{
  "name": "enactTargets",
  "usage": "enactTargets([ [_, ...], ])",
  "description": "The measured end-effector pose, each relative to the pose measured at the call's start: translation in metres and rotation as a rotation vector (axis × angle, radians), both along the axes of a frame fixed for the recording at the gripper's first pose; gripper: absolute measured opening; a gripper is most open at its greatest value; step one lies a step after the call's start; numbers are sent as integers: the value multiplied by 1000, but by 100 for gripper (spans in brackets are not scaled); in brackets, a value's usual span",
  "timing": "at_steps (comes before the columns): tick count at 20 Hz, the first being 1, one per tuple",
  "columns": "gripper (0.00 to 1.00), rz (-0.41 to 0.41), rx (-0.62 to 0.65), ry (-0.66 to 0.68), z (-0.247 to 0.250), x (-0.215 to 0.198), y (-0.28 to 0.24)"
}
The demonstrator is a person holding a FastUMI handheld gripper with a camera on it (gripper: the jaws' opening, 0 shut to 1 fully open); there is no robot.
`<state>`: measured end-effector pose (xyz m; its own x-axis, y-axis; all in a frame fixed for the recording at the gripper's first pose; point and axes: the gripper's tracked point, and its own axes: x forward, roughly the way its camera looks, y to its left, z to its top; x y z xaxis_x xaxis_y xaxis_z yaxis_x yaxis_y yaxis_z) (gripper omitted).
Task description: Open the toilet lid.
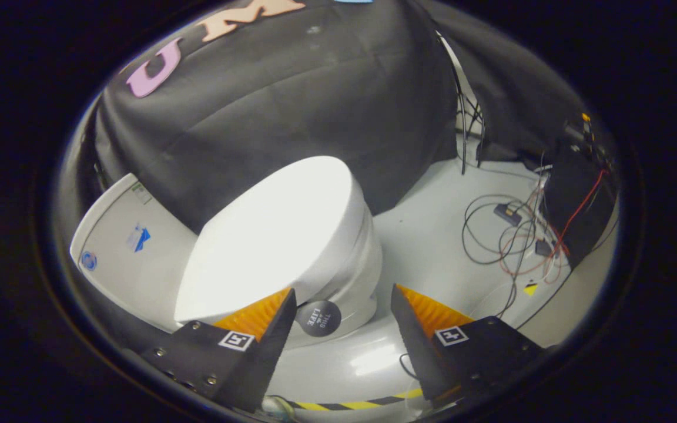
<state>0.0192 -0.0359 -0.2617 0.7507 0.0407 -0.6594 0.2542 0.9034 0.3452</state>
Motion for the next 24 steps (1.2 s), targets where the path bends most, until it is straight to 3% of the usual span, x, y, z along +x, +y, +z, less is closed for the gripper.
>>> enactTargets([
  [7,96,10,177,45,-19,-1,25],
  [11,49,-9,189,59,-19,-2,28],
  [12,48,-38,155,68,-23,-8,20],
  [14,11,-76,247,47,-17,-3,21],
  [18,8,-73,428,5,-8,-1,24],
  [22,8,-35,480,-17,1,-3,27],
  [23,8,-58,460,-21,-1,-13,26],
  [24,1,-66,475,-14,-4,-1,23],
])
